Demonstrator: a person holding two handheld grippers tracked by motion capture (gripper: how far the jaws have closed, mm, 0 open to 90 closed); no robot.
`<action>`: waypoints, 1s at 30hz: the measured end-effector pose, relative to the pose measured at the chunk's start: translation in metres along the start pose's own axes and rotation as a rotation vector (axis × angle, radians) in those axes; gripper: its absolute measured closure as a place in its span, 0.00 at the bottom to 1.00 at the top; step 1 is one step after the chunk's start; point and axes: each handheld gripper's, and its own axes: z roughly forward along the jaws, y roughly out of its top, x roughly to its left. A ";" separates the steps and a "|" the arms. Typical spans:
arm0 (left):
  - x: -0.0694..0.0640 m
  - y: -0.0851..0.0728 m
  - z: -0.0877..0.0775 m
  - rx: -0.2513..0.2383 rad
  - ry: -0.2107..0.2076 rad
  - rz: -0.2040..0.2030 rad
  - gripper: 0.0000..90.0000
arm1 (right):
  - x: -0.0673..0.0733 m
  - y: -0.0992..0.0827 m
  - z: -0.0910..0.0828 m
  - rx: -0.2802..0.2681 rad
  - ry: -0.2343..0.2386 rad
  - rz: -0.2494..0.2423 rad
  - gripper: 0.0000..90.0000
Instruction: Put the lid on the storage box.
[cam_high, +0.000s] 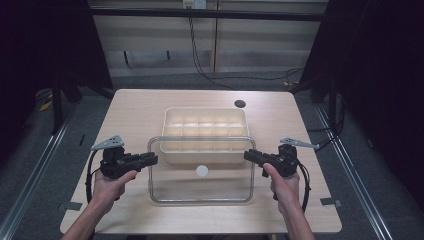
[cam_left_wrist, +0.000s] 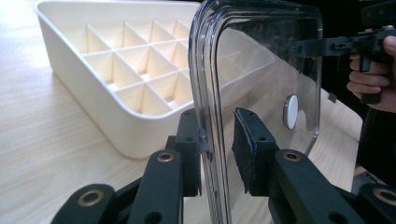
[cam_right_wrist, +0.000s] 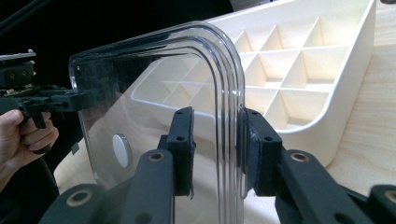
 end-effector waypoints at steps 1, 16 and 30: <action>-0.001 0.002 0.000 0.001 -0.002 0.001 0.81 | 0.000 0.001 -0.001 -0.006 0.004 0.000 0.75; -0.002 0.026 0.004 -0.034 0.006 0.031 0.81 | -0.004 0.019 -0.005 -0.040 0.004 -0.011 0.75; 0.000 0.047 -0.002 -0.075 0.038 0.029 0.81 | -0.001 0.038 0.003 -0.081 0.018 -0.010 0.74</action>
